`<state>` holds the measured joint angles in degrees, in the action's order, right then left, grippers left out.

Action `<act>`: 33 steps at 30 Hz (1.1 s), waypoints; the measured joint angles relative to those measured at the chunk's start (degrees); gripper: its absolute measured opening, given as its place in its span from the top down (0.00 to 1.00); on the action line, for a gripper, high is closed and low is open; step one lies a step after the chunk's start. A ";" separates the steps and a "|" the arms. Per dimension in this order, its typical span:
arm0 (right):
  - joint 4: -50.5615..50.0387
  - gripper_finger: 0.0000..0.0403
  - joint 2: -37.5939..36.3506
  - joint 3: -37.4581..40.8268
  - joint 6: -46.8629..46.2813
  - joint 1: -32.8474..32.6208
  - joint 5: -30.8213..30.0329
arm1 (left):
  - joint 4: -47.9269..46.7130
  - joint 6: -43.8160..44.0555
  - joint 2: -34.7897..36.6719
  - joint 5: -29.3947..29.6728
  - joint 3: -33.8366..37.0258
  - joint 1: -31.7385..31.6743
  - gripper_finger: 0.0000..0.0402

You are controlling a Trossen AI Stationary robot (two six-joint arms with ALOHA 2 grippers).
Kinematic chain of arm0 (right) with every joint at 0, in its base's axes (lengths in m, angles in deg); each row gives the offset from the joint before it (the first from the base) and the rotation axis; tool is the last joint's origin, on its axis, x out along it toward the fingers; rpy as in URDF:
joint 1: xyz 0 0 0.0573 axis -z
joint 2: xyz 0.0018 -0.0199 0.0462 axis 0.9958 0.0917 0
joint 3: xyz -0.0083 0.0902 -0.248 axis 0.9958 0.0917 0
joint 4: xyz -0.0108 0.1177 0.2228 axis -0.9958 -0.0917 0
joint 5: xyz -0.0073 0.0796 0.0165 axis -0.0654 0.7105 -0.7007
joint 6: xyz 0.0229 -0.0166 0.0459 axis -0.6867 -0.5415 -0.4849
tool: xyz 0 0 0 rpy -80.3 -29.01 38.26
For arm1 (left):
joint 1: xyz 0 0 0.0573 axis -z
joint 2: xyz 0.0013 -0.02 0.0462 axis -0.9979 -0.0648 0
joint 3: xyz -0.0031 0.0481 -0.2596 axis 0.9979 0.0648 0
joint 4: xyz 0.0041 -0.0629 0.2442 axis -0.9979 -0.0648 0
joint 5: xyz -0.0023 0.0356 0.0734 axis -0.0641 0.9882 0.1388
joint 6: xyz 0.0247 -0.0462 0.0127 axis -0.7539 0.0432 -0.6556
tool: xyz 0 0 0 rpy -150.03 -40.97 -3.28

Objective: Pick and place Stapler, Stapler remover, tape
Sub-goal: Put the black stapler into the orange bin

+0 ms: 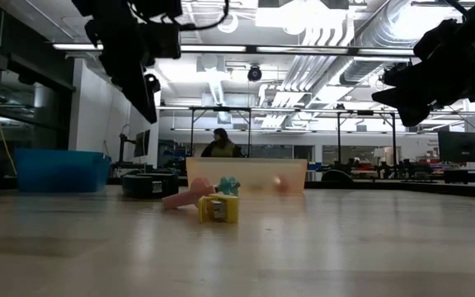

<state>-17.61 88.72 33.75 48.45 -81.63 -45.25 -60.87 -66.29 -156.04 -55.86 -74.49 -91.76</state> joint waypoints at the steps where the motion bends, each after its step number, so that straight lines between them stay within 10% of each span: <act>1: 0.05 0.53 0.00 0.00 0.00 0.00 0.00 | -1.95 -1.06 -0.85 0.29 -1.02 -0.57 0.35; 14: 0.00 0.53 -0.02 0.00 0.00 0.00 0.00 | -10.01 -36.82 -6.51 2.99 -4.68 -5.02 0.35; 33: 0.02 0.53 0.00 0.00 0.00 0.01 0.00 | 3.76 -59.27 -6.71 9.49 8.65 -5.77 0.16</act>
<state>-17.59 88.72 33.75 48.45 -81.62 -45.25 -57.11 -125.56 -162.75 -46.38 -65.84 -97.53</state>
